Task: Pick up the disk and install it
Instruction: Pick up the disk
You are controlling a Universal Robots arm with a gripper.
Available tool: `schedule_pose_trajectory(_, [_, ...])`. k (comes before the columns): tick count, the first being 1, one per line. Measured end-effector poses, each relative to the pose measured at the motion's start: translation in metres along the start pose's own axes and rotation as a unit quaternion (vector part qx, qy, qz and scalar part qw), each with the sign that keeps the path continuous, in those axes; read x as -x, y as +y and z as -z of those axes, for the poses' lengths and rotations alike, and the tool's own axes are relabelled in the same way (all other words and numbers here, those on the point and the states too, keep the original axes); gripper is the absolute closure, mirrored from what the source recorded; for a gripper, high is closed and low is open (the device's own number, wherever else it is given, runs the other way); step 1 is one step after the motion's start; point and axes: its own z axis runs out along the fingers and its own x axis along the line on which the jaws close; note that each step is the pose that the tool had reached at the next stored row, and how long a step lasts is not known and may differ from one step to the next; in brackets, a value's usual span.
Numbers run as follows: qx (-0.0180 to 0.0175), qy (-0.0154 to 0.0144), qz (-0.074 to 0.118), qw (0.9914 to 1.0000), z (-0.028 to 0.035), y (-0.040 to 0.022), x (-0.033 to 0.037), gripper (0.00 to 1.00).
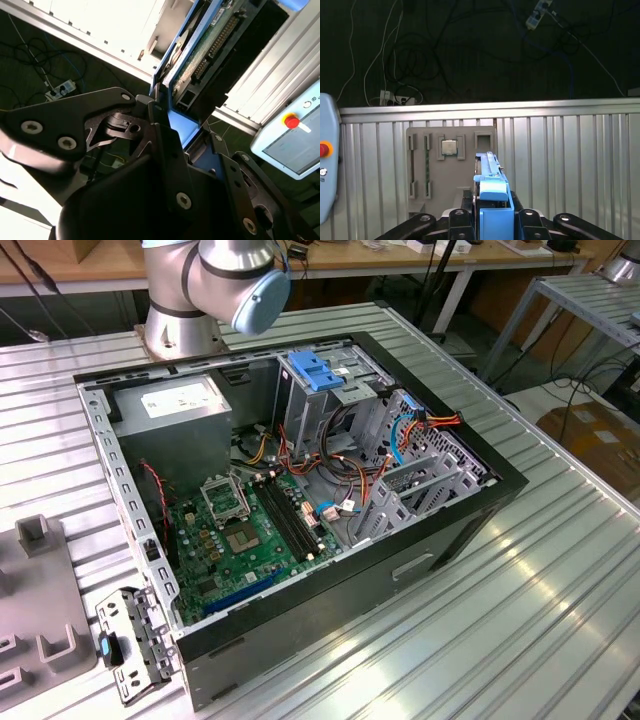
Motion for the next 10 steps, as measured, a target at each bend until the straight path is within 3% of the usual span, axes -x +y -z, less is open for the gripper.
schedule_pose_trajectory(10, [0.0, 0.0, 0.0, 1.0, -0.0001, -0.0229, 0.0009, 0.63])
